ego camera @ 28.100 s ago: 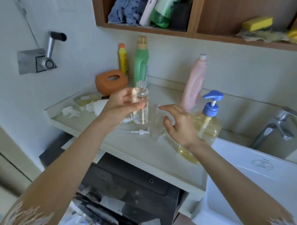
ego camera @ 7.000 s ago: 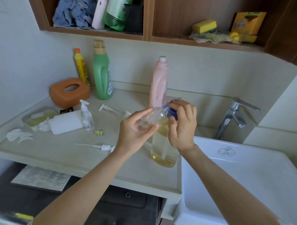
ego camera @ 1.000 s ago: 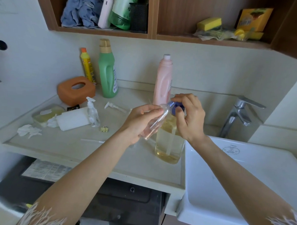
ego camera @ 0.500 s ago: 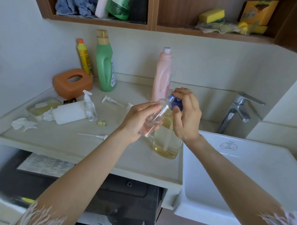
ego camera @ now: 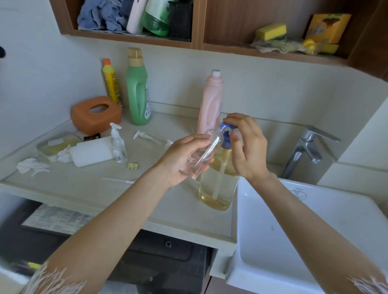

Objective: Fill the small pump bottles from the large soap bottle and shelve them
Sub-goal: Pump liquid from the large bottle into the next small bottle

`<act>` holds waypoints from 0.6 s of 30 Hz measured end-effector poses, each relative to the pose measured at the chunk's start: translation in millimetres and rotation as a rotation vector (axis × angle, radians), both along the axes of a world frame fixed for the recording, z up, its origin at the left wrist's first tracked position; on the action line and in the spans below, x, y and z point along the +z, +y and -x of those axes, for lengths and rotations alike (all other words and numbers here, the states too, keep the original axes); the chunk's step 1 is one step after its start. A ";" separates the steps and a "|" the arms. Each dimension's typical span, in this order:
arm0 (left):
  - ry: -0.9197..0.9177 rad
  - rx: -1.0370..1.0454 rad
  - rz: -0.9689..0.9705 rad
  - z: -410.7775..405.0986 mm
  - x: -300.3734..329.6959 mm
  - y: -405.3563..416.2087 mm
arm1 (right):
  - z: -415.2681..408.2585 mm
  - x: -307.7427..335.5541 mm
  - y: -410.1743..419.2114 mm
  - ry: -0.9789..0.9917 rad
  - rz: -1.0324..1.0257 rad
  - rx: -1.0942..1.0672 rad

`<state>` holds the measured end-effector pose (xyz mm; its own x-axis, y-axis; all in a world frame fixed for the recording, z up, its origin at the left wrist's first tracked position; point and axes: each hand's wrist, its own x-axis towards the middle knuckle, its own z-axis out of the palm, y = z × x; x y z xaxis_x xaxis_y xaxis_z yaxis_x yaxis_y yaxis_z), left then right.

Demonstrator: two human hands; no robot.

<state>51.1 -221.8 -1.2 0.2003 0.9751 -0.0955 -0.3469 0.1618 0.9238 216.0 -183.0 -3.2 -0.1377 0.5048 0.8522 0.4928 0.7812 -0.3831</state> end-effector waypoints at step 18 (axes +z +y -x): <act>-0.024 -0.038 0.149 -1.1 -6.6 1.5 | 13.7 -15.1 -4.4 0.055 0.022 -0.065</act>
<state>52.2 -220.2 -7.8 0.2408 0.9421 -0.2336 -0.3593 0.3101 0.8802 202.3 -187.5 -18.3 -0.0570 0.5299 0.8461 0.5197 0.7394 -0.4280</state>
